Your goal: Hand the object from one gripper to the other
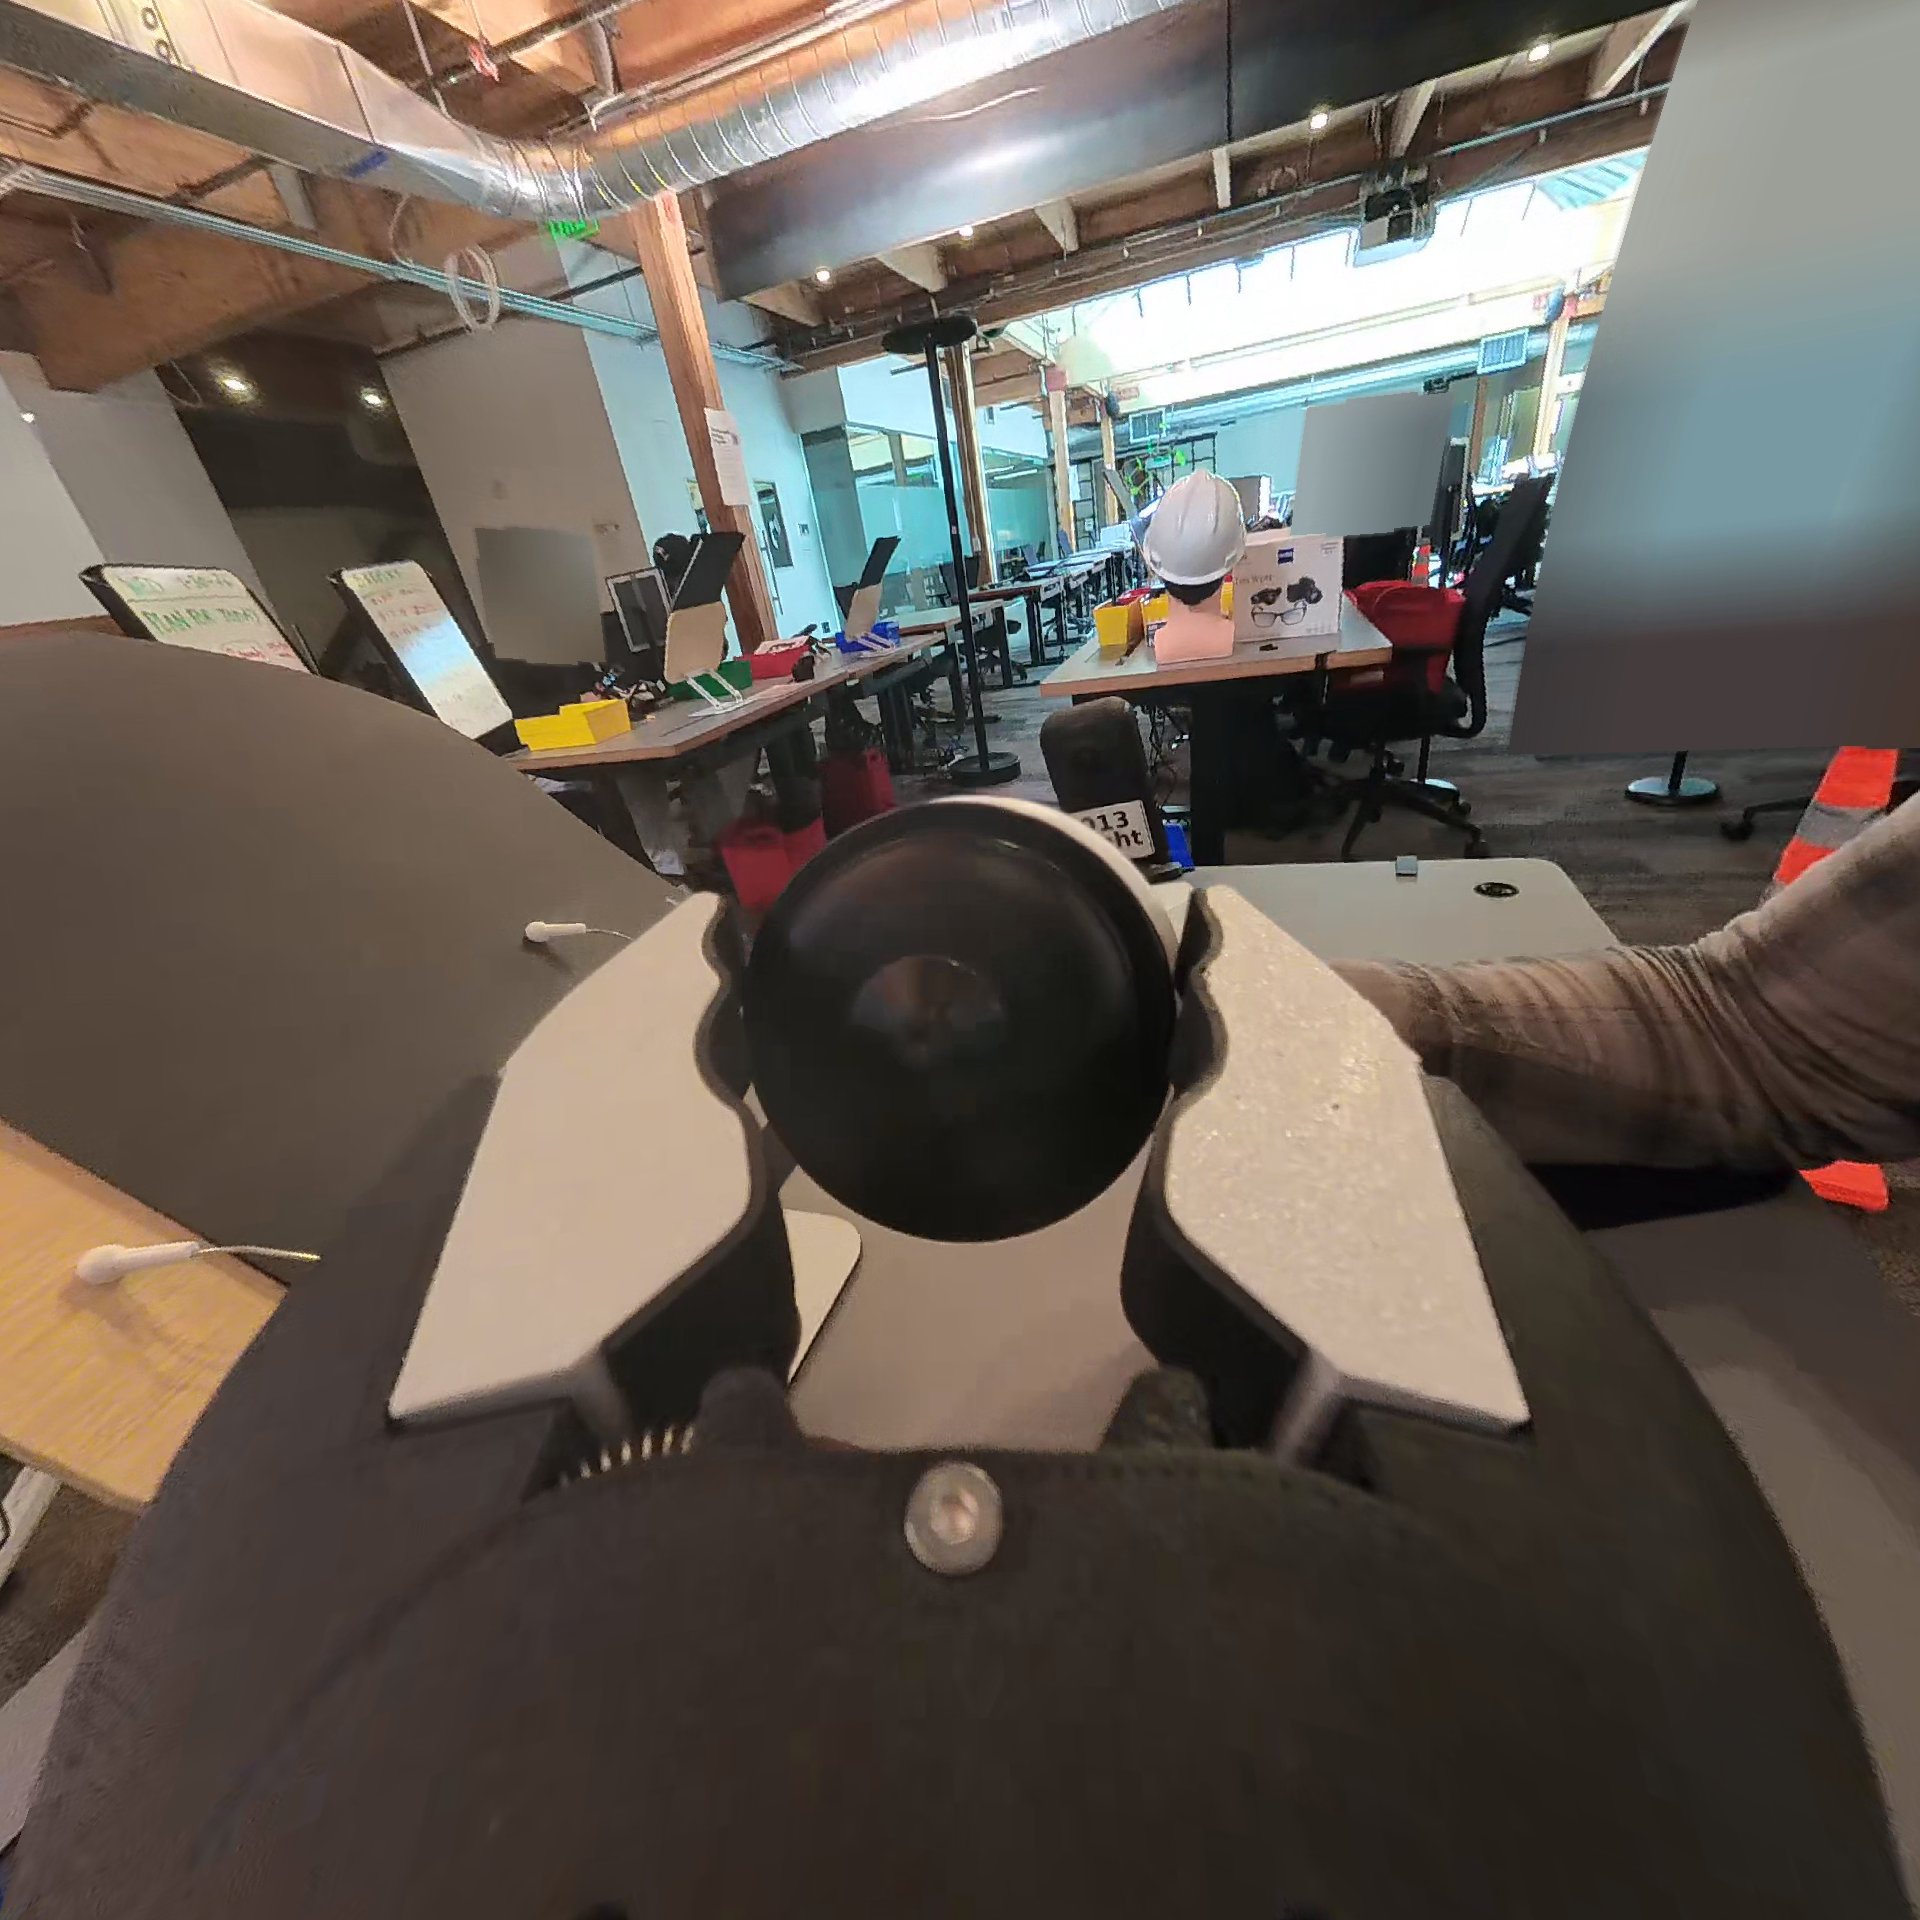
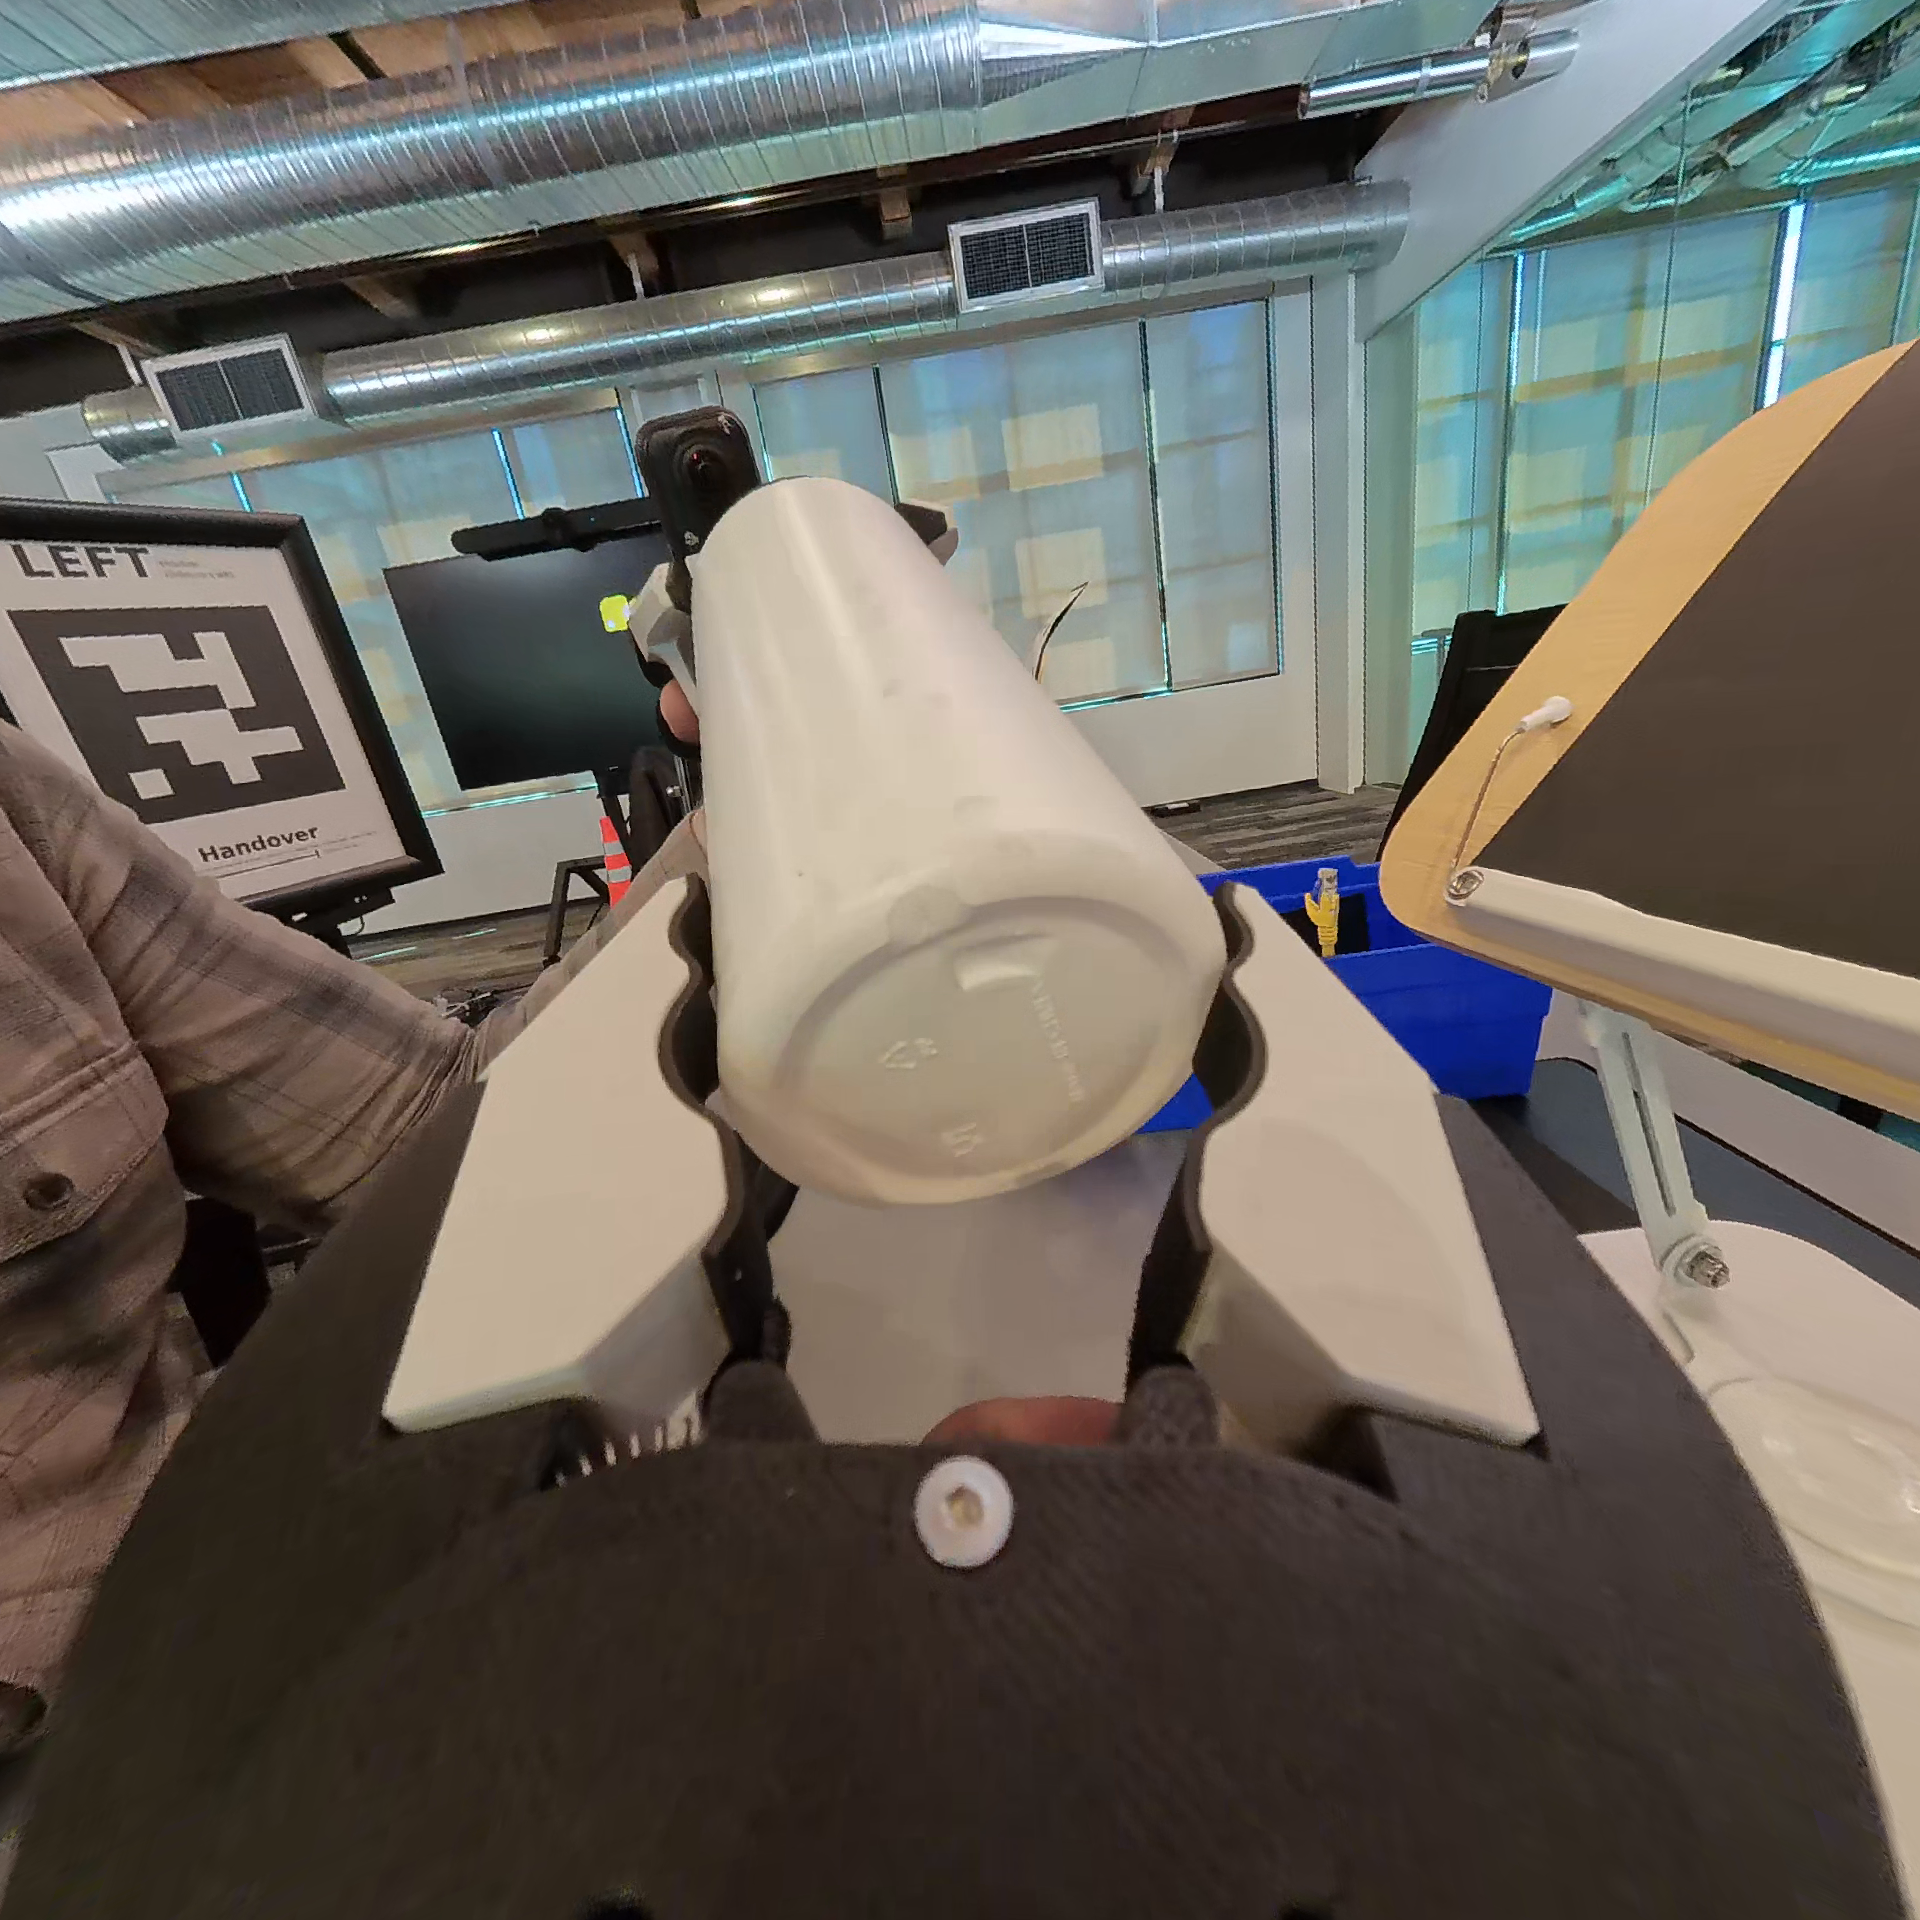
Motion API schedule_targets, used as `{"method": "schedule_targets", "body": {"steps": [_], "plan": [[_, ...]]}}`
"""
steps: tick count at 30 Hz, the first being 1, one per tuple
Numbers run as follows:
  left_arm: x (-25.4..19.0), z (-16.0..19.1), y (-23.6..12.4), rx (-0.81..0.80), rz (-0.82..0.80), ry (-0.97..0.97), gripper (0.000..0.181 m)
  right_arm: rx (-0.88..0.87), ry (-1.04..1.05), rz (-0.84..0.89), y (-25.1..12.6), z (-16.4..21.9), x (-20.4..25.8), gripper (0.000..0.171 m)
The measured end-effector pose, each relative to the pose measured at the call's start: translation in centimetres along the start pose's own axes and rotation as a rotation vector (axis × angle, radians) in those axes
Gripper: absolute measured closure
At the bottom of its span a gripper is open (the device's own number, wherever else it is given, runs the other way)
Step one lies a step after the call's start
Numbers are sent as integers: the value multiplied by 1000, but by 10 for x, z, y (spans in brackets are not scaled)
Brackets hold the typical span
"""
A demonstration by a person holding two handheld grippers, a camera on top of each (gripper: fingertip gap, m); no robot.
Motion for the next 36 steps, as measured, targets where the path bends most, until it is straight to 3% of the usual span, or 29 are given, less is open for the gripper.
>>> {"method": "schedule_targets", "body": {"steps": [27,32,36], "plan": [[5,-8,-1,-10,-93,68,96,-119,72,27,-12,-4,-12,79],[-6,-13,-5,231,-177,321,89,89,-124,115,-21,-10,-15,79],[-17,9,8,476,-196,534,92,270,-268,155,-23,-9,-12,79]]}}
Point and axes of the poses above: each gripper's, where its closed fingertips meet, y out along the fingers, z out of its underside, x = y × z across the jaws, the point moved 5 cm from there along -y, back along the fingers, and after that the axes turned 11 degrees about -x, right-handed, at the moved point
